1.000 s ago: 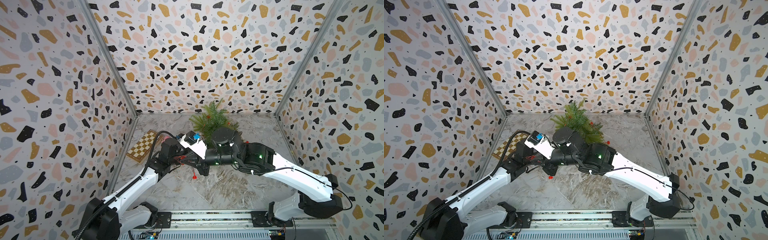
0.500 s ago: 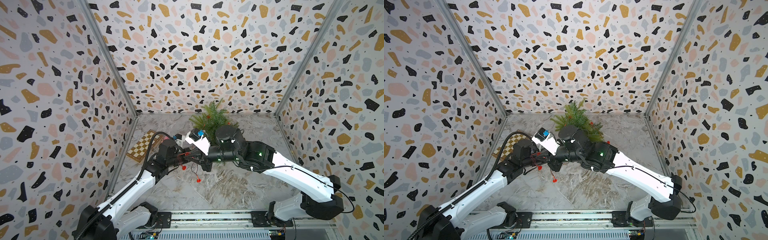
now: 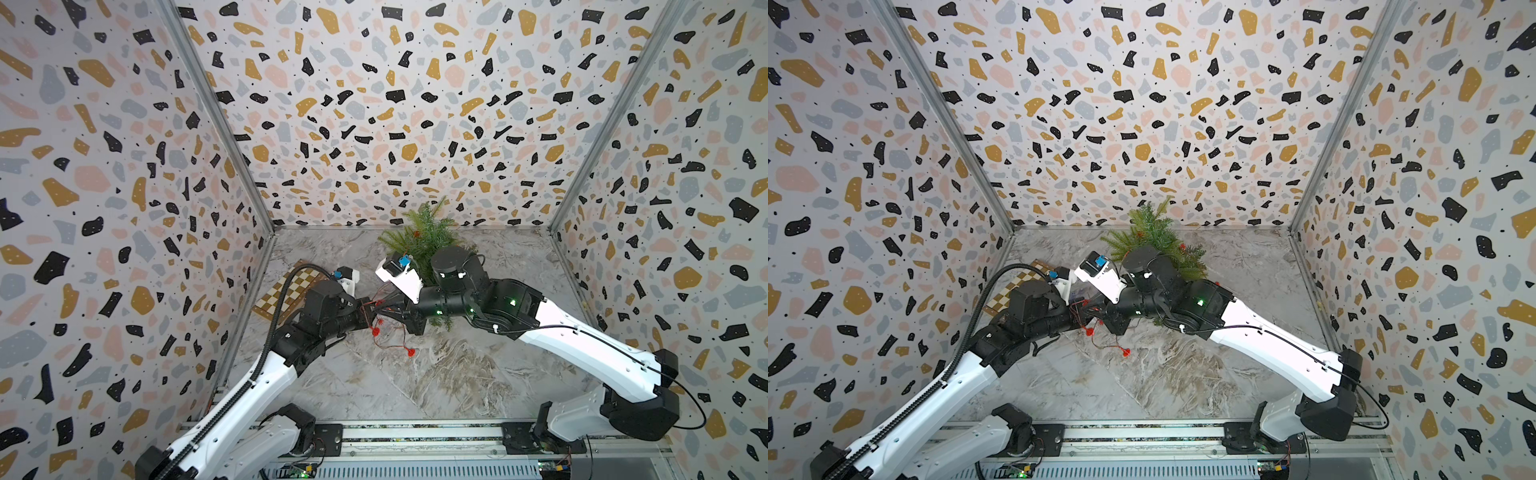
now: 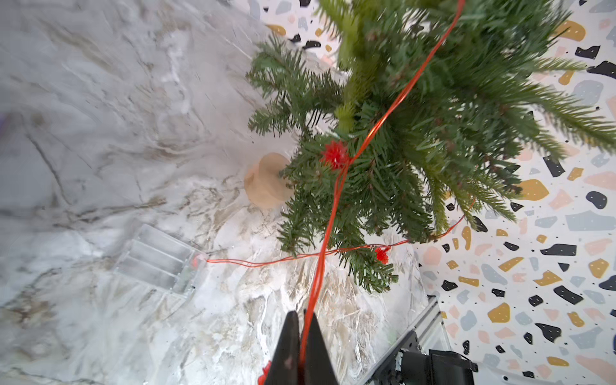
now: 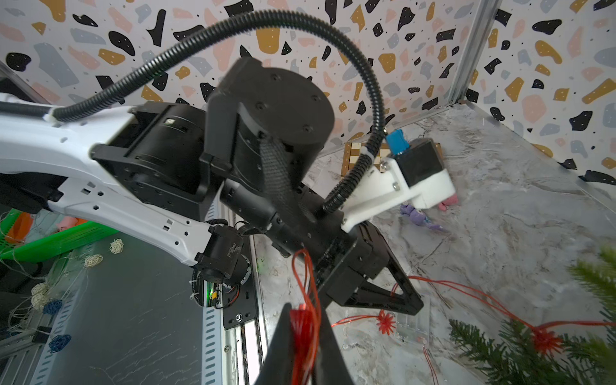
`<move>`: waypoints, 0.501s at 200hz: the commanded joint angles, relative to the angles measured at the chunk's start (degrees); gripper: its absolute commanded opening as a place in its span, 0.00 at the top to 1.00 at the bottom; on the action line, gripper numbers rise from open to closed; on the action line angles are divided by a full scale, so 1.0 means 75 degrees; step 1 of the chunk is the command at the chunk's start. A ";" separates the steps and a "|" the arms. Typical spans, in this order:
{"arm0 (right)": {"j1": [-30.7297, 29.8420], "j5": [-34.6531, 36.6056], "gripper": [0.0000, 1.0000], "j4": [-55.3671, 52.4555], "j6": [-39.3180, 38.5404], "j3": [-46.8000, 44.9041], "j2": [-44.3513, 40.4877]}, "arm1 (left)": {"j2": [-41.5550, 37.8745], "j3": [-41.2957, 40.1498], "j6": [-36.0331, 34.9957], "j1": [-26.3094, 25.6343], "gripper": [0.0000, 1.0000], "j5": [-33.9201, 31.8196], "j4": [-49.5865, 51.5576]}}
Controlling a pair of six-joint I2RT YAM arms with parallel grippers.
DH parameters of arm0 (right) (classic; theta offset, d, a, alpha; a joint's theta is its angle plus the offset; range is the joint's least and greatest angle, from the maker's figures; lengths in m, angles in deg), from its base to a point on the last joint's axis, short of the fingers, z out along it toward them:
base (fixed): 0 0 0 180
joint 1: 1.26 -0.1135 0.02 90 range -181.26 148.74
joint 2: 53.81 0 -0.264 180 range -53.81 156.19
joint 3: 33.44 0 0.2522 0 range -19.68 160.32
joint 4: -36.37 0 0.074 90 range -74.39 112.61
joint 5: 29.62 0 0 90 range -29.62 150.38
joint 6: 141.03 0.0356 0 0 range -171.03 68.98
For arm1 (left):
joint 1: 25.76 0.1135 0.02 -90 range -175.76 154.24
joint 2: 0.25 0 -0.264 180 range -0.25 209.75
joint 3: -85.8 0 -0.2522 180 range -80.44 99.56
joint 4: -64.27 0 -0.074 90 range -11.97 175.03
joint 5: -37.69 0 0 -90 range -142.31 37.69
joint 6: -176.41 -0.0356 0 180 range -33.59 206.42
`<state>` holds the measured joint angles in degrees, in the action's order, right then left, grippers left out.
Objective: Remove string lights from the small christmas tree
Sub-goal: Remove the light string from the Christmas tree.
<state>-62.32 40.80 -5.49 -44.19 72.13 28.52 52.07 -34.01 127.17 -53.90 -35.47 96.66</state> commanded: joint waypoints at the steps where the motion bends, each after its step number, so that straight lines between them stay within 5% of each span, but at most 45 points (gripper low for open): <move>1: 0.0177 -0.0247 1.00 0.0276 0.0109 -0.0107 -0.0290 | -0.0160 0.0485 -0.0544 -0.0010 1.00 -0.0494 0.0483; 100: 0.0519 -0.0449 1.00 0.0403 0.0132 -0.0757 -0.0324 | 0.0324 0.1890 -0.1888 0.0432 1.00 -0.1111 0.1301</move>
<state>-58.63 38.31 -3.69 -43.47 66.58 28.06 54.10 -23.63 117.20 -51.12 -41.96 105.30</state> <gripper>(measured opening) 0.100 0.047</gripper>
